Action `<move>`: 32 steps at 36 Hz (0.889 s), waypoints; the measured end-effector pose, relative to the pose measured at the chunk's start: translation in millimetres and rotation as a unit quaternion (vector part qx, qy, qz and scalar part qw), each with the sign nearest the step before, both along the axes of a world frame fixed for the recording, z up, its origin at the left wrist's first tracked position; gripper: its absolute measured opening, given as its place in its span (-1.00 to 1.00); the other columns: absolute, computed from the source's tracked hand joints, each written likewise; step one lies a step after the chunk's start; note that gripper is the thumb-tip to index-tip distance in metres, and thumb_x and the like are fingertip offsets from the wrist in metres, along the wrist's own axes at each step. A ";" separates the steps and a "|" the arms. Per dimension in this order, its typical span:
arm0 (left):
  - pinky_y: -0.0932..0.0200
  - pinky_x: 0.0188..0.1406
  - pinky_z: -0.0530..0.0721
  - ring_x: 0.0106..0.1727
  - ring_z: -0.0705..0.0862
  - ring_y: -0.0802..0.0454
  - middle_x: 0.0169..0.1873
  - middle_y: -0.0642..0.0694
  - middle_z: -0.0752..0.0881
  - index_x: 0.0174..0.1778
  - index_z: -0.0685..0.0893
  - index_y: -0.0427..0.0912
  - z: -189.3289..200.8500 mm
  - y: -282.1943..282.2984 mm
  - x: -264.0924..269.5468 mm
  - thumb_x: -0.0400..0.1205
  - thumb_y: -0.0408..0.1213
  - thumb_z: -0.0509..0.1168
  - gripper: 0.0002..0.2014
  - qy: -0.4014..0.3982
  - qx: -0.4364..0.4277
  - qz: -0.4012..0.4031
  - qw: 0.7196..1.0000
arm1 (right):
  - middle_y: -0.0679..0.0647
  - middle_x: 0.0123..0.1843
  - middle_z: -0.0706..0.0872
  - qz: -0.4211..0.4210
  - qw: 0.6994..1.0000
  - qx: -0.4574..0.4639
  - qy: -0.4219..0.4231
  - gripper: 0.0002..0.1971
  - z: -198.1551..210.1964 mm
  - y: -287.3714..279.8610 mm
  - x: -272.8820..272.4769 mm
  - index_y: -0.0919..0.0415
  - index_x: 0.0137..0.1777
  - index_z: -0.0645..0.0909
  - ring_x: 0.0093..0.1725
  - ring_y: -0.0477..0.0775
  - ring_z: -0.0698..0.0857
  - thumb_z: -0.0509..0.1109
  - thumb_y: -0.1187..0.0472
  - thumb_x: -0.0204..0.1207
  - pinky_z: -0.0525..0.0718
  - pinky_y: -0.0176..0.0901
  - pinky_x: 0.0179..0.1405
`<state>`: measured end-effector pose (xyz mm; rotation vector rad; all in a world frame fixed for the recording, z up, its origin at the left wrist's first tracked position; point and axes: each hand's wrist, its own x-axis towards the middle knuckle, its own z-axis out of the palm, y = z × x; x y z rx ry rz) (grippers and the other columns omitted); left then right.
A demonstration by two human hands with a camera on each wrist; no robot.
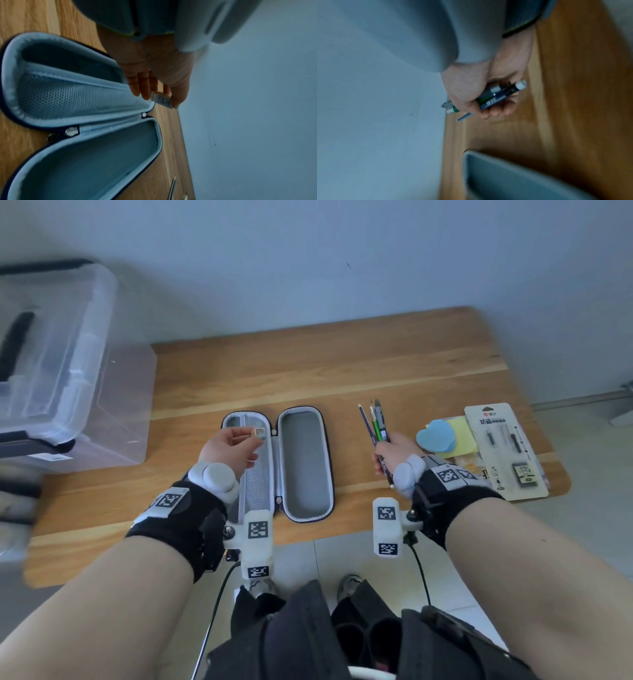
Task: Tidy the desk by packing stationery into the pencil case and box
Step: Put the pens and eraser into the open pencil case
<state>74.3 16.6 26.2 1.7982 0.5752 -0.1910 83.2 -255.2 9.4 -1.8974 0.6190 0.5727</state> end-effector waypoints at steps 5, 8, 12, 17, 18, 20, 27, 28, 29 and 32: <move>0.05 -0.08 0.77 -0.30 0.70 0.04 -0.18 -0.05 0.79 -0.05 0.72 -0.06 -8.5 6.1 1.6 0.46 -0.09 0.51 -0.78 0.022 -0.013 -0.002 1.000 | 0.23 -0.29 0.64 -0.040 0.980 0.195 0.023 -0.82 4.5 38.2 7.7 0.34 -0.22 0.51 -0.33 0.18 0.61 0.21 0.53 0.59 0.64 0.09 -0.14; 0.07 -0.13 0.74 -0.27 0.69 0.00 -0.17 -0.07 0.78 -0.10 0.70 -0.05 -14.1 1.8 0.1 0.48 -0.17 0.50 -0.85 0.026 -0.018 0.002 1.000 | 0.20 -0.26 0.68 -0.033 0.975 0.207 0.075 -0.84 -6.1 53.3 7.3 0.35 -0.18 0.52 -0.28 0.17 0.65 0.22 0.53 0.59 0.63 0.06 -0.16; 0.12 -0.23 0.69 -0.38 0.61 0.05 -0.24 -0.06 0.74 -0.11 0.68 -0.09 -22.8 -7.0 -3.3 0.51 -0.29 0.47 -0.89 0.037 -0.026 -0.010 0.999 | 0.14 -0.44 0.69 0.031 0.964 0.135 0.228 -0.71 -25.4 58.2 6.6 0.31 -0.31 0.47 -0.34 0.07 0.60 0.17 0.40 0.67 0.56 -0.10 0.04; 0.08 -0.21 0.71 -0.35 0.62 0.04 -0.23 -0.05 0.74 -0.09 0.69 -0.11 -32.4 -17.8 -5.6 0.48 -0.30 0.48 -0.86 0.061 -0.021 -0.050 0.997 | 0.13 -0.25 0.68 0.030 0.972 0.071 0.223 -0.80 -50.8 40.4 -16.4 0.15 -0.24 0.41 -0.37 0.03 0.73 0.27 0.38 0.58 0.69 -0.23 -0.44; 0.08 -0.21 0.71 -0.34 0.63 0.04 -0.23 -0.04 0.74 -0.11 0.69 -0.10 -33.0 -19.9 -4.5 0.49 -0.30 0.48 -0.87 0.062 -0.021 -0.057 0.996 | 0.14 -0.19 0.65 0.022 0.975 0.064 0.214 -0.81 -51.0 38.0 -19.1 0.14 -0.23 0.41 -0.30 0.06 0.73 0.30 0.37 0.55 0.71 -0.25 -0.46; 0.13 -0.24 0.70 -0.35 0.63 0.06 -0.22 -0.04 0.73 -0.12 0.67 -0.08 -34.5 -22.8 -2.4 0.50 -0.29 0.48 -0.88 0.063 -0.014 -0.069 0.995 | 0.15 -0.17 0.63 0.031 0.977 0.048 0.207 -0.82 -47.2 38.1 -19.5 0.13 -0.25 0.41 -0.25 0.11 0.71 0.33 0.33 0.52 0.72 -0.22 -0.41; 0.04 -0.09 0.73 -0.31 0.64 0.06 -0.24 -0.03 0.72 -0.11 0.68 -0.08 -36.6 -32.6 -3.2 0.48 -0.23 0.50 -0.85 0.067 -0.014 -0.107 0.992 | 0.16 -0.24 0.55 0.220 0.936 -0.158 0.227 -0.73 -42.1 52.8 -5.0 0.26 -0.28 0.42 -0.19 0.17 0.64 0.26 0.09 0.55 0.64 -0.08 0.00; 0.03 -0.08 0.73 -0.32 0.64 0.07 -0.25 -0.03 0.72 -0.10 0.68 -0.08 -37.4 -35.0 -3.1 0.48 -0.22 0.50 -0.84 0.069 -0.015 -0.114 0.991 | 0.14 -0.28 0.51 0.252 0.919 -0.186 0.239 -0.72 -37.0 53.7 -4.1 0.24 -0.31 0.39 -0.27 0.12 0.58 0.21 0.10 0.59 0.58 -0.12 -0.04; 0.04 -0.08 0.73 -0.33 0.63 0.07 -0.26 -0.03 0.72 -0.10 0.68 -0.08 -38.0 -37.0 -3.4 0.47 -0.21 0.51 -0.84 0.070 -0.015 -0.121 0.990 | 0.13 -0.32 0.46 0.271 0.905 -0.210 0.252 -0.69 -33.1 52.1 -5.1 0.22 -0.34 0.36 -0.35 0.08 0.49 0.14 0.12 0.63 0.52 -0.15 -0.16; 0.07 -0.15 0.71 -0.33 0.63 0.06 -0.21 -0.05 0.74 -0.04 0.69 -0.12 -39.9 -42.1 -4.4 0.46 -0.16 0.53 -0.76 0.076 -0.016 -0.142 0.987 | 0.11 -0.37 0.41 0.313 0.886 -0.231 0.252 -0.65 -26.7 45.2 -4.5 0.16 -0.39 0.30 -0.42 0.04 0.40 0.12 0.13 0.66 0.36 -0.21 -0.41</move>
